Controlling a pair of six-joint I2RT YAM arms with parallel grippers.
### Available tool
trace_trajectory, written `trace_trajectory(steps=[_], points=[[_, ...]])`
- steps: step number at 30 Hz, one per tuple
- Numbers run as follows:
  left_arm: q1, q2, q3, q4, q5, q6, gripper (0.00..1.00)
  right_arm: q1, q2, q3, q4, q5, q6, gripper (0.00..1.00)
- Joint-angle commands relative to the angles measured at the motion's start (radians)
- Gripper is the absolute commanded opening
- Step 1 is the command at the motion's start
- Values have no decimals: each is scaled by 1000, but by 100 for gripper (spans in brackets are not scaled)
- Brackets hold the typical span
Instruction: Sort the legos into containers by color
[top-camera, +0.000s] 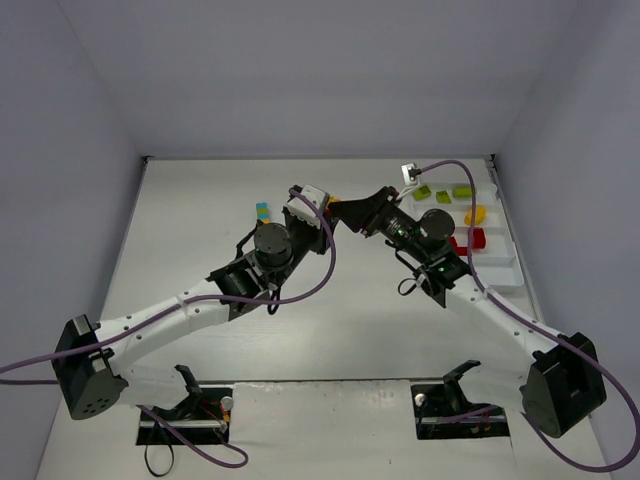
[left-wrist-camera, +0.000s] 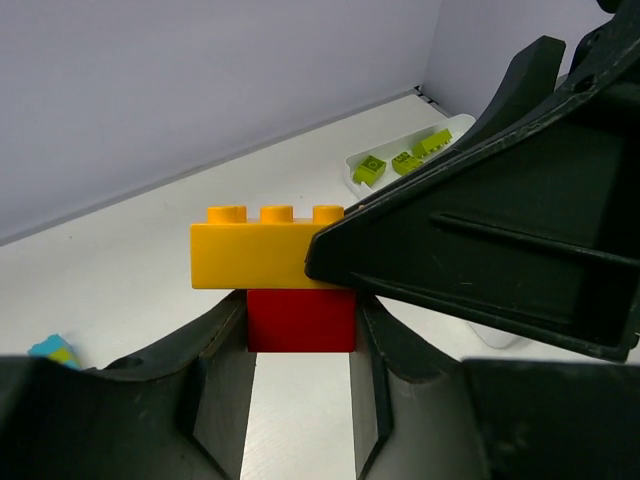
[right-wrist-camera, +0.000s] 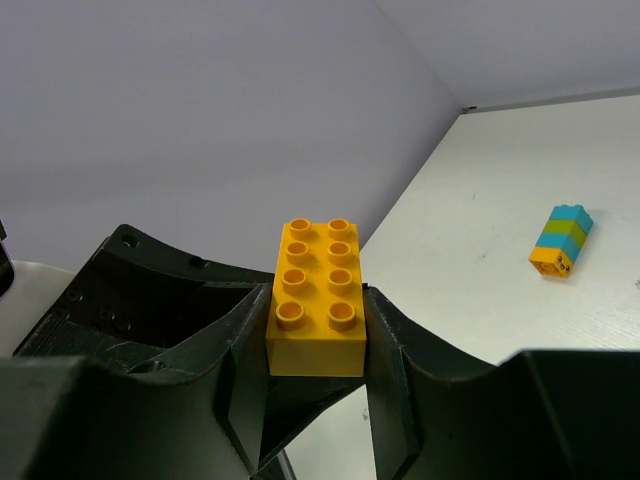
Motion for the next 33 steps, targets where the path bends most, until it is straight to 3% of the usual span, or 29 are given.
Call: trace_trajectory(steps=[1,17,21,26,29,33], points=[[-4,-33,32,96,14,27,12,8,-46,8,48,-3,-42,0],[-2,-148,-145,6,70,-41,6,-89,-31,6,-59,92,-193,0],[5,-165,-133,-58,40,-65,6,-153,-37,11,-162,206,-303,0],[108,-141,-35,-271,64,-182,6,-264,-34,12,-302,425,-449,0],[224,-112,28,-422,173,-280,6,-316,3,43,-375,563,-538,0],[294,-47,182,-610,222,-276,6,-373,107,89,-418,606,-607,0]])
